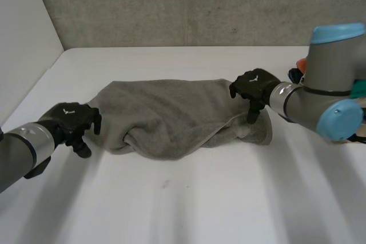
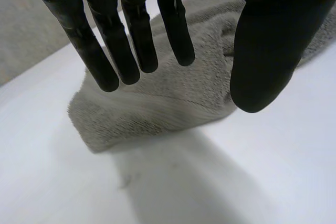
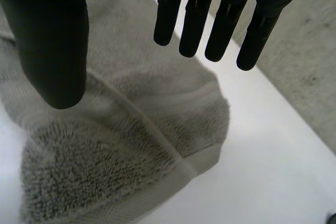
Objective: Fold the laundry.
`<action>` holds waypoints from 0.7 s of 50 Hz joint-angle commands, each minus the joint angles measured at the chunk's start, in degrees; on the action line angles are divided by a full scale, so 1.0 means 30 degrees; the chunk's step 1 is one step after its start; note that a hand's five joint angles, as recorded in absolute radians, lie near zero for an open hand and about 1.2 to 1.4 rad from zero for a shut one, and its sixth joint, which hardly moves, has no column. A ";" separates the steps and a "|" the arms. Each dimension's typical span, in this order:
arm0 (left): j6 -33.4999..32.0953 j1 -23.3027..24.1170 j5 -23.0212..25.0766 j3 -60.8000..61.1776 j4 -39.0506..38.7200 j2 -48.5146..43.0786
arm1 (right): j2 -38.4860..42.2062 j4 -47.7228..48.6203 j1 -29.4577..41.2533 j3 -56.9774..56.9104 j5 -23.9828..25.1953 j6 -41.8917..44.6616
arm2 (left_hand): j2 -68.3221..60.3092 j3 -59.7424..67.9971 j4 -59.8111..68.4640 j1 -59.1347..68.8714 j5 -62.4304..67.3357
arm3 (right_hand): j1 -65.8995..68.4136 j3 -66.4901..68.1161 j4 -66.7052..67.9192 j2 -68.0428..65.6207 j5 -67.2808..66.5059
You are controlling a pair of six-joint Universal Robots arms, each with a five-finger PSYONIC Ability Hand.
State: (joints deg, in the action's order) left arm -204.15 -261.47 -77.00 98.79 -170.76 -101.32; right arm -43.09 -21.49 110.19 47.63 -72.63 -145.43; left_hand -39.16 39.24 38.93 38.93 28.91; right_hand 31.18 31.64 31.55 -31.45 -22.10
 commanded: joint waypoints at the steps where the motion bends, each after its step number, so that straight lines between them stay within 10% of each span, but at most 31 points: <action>1: -0.0327 -0.0528 0.0676 0.0117 -0.0151 -0.1439 | 0.3080 -0.0307 0.0330 -0.2574 -0.0953 -0.0010 | 0.2232 -0.2258 -0.2156 -0.2154 -0.2149 | 0.1967 0.1814 0.1842 -0.1877 -0.1661; 7: -0.1381 -0.0471 0.1291 -0.0673 -0.0560 -0.2642 | 0.3494 -0.0805 0.0389 -0.2929 -0.0926 -0.0332 | 0.5164 -0.5190 -0.5088 -0.5087 -0.5081 | 0.4652 0.4499 0.4526 -0.4562 -0.4346; 12: -0.1793 0.0026 0.0825 -0.2398 -0.0708 -0.4104 | 0.2999 -0.1215 0.0097 -0.2870 -0.0751 -0.1092 | 0.5166 -0.5192 -0.5089 -0.5088 -0.5082 | 1.6263 1.6111 1.6138 -1.6173 -1.5957; 26: -0.2437 0.2282 -0.1139 -0.7557 -0.0591 -0.8061 | -0.2010 -0.2007 -0.1602 0.2398 0.2032 -0.1505 | 0.1414 -0.1440 -0.1338 -0.1336 -0.1331 | 1.6274 1.6121 1.6148 -1.6184 -1.5968; 35: -0.3286 0.3250 -0.2076 -1.0048 -0.0444 -1.0348 | -0.4094 0.0364 -0.2190 0.6210 0.2531 -0.1184 | -0.8326 0.8300 0.8402 0.8404 0.8409 | 1.6274 1.6121 1.6148 -1.6184 -1.5968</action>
State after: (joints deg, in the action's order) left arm -212.75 -252.99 -81.92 72.14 -172.35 -129.22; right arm -52.98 -25.00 104.22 60.58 -65.27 -149.77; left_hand -45.15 45.08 44.72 46.16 34.55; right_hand 65.42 67.88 68.36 -67.49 -57.61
